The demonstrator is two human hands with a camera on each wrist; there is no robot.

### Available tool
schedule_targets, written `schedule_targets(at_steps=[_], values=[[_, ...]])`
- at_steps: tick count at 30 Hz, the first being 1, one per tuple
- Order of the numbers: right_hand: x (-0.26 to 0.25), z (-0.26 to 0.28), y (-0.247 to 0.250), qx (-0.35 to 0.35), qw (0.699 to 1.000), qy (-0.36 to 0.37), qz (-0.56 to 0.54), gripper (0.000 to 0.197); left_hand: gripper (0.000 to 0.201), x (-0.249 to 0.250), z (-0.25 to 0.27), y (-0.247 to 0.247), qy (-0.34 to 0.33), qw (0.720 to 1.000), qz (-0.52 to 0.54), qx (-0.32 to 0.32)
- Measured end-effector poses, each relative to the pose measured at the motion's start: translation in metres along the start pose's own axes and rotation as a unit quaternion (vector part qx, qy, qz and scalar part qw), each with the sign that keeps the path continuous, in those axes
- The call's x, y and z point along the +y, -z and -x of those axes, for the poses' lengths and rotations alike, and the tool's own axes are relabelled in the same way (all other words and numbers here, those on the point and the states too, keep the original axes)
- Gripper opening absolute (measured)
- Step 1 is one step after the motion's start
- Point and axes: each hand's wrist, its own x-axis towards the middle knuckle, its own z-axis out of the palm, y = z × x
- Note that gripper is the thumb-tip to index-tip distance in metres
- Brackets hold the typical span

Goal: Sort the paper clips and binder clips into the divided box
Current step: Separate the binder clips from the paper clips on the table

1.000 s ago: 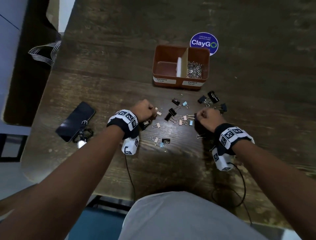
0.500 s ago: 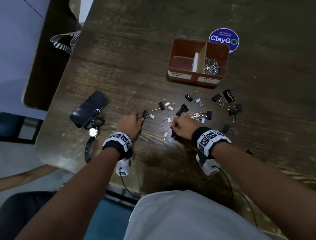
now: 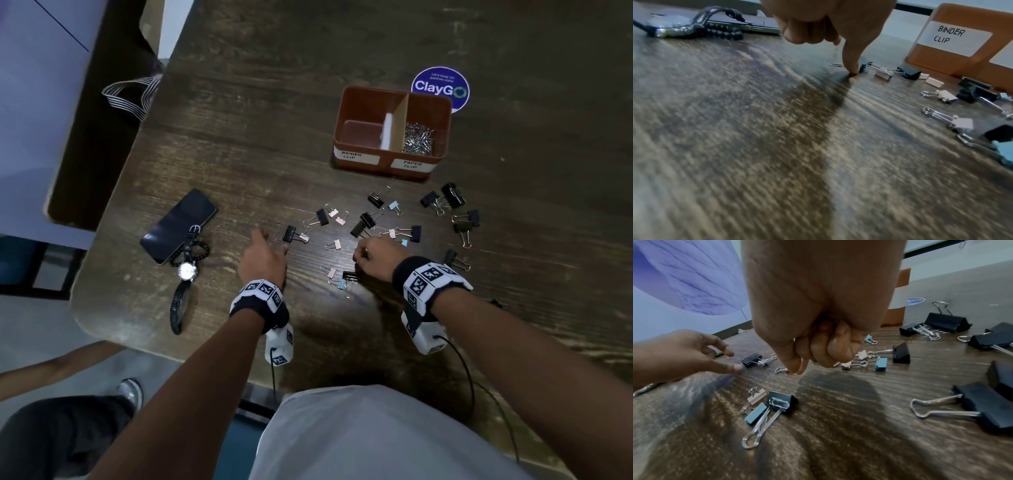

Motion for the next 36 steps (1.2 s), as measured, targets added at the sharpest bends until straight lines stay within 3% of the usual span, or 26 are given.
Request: schedule_targets(at_steps=[5, 9, 12, 18, 20, 22, 24, 26, 30, 33, 36], values=[[0.01, 0.003, 0.003, -0.004, 1.0, -0.026, -0.011, 0.011, 0.024, 0.0, -0.011, 0.001, -0.024, 0.996, -0.072, -0.04], [0.017, 0.006, 0.007, -0.005, 0.999, -0.032, -0.02, 0.012, 0.025, 0.006, -0.016, 0.003, -0.059, 0.982, -0.159, -0.084], [0.027, 0.008, 0.009, -0.013, 0.999, -0.045, -0.023, 0.01, 0.021, 0.006, -0.019, 0.001, -0.086, 0.976, -0.184, -0.076], [0.044, 0.018, 0.017, -0.003, 0.998, -0.047, -0.05, 0.012, 0.029, 0.012, -0.032, -0.001, -0.067, 0.968, -0.202, -0.134], [0.048, 0.02, 0.021, -0.003, 0.996, -0.052, -0.066, 0.014, 0.032, 0.014, -0.037, 0.003, -0.038, 0.97, -0.173, -0.165], [0.051, 0.02, 0.029, -0.006, 0.994, -0.061, -0.089, 0.015, 0.033, 0.024, -0.042, 0.012, 0.011, 0.984, -0.101, -0.147], [0.053, 0.02, 0.042, -0.009, 0.983, -0.093, -0.159, 0.012, 0.029, 0.048, -0.047, 0.023, -0.004, 0.995, -0.021, -0.093], [0.053, 0.018, 0.061, 0.001, 0.956, -0.124, -0.266, 0.013, 0.022, 0.085, -0.054, 0.034, -0.07, 0.993, 0.055, -0.072], [0.054, 0.001, 0.122, 0.119, 0.9, -0.115, -0.402, 0.017, 0.011, 0.183, -0.067, 0.039, -0.172, 0.961, 0.156, -0.149], [0.056, -0.022, 0.164, 0.195, 0.875, -0.096, -0.434, 0.021, 0.017, 0.248, -0.078, 0.032, -0.177, 0.936, 0.211, -0.218], [0.057, -0.041, 0.187, 0.213, 0.84, -0.104, -0.487, 0.025, 0.012, 0.291, -0.089, 0.023, -0.164, 0.937, 0.189, -0.243]])
